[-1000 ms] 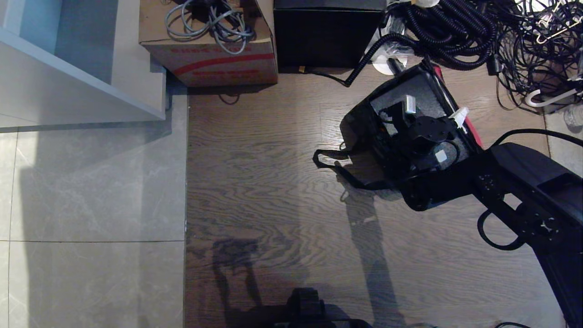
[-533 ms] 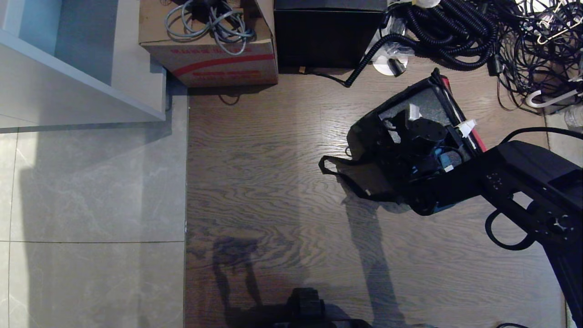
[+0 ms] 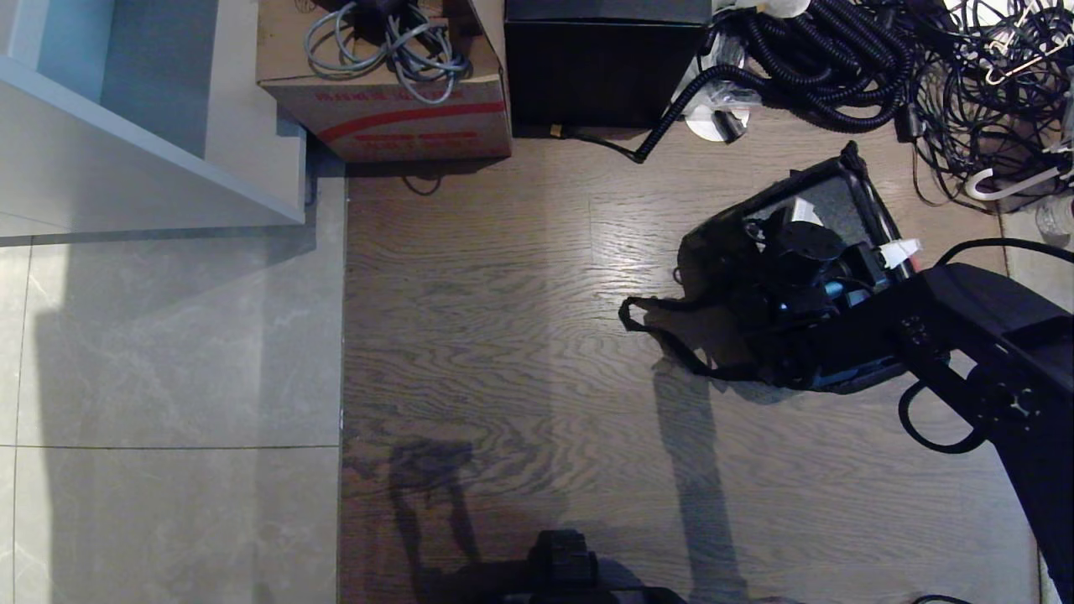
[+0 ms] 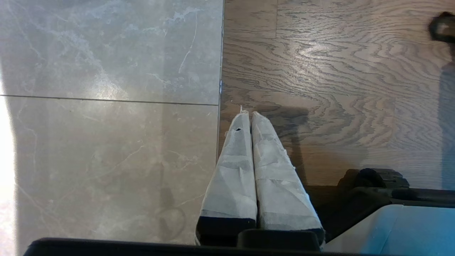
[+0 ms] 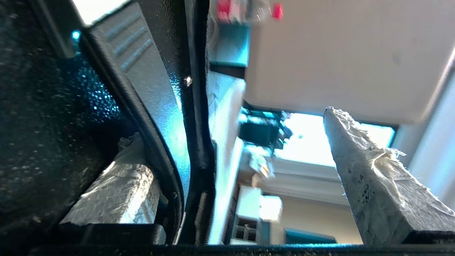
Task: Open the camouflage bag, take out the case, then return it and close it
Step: Lift the black box
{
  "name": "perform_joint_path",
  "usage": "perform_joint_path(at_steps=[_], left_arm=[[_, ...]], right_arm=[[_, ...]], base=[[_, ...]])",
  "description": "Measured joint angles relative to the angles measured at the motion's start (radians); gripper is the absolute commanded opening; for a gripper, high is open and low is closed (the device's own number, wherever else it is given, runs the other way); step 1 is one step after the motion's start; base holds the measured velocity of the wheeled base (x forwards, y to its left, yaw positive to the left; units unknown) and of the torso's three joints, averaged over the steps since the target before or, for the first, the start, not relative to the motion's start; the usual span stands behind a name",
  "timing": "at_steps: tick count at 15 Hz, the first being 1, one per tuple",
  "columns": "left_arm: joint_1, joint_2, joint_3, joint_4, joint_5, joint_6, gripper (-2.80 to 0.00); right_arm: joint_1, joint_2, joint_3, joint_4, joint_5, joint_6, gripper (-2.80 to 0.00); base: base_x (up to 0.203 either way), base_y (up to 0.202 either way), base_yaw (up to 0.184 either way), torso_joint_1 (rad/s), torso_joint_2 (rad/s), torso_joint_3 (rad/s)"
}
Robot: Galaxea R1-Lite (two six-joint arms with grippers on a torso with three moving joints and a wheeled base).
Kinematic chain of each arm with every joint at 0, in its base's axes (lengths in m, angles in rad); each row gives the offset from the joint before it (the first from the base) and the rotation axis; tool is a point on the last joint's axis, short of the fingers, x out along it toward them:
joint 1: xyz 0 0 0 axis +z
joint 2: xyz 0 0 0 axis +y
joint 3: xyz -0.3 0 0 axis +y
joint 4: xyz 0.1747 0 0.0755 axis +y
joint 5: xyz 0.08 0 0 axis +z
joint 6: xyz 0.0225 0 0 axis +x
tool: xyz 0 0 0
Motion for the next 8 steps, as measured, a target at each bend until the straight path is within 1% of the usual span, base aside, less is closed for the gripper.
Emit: perform_joint_path(at_steps=[3, 5, 6, 8], left_arm=[[0.0, 0.0, 0.0, 0.0, 0.0, 0.0, -2.8], [0.0, 0.0, 0.0, 0.0, 0.0, 0.0, -2.8], [0.0, 0.0, 0.0, 0.0, 0.0, 0.0, -2.8], [0.0, 0.0, 0.0, 0.0, 0.0, 0.0, -2.8]], right_arm=[[-0.015, 0.025, -0.002, 0.006, -0.001, -0.002, 0.0], [-0.019, 0.034, 0.012, 0.019, 0.005, 0.016, 0.0], [-0.019, 0.036, 0.02, 0.022, 0.005, 0.03, -2.8], [-0.02, 0.042, 0.023, 0.031, -0.011, 0.042, -2.8]], base=[[0.0, 0.0, 0.0, 0.0, 0.0, 0.0], [0.0, 0.0, 0.0, 0.0, 0.0, 0.0], [0.0, 0.0, 0.0, 0.0, 0.0, 0.0], [0.0, 0.0, 0.0, 0.0, 0.0, 0.0]])
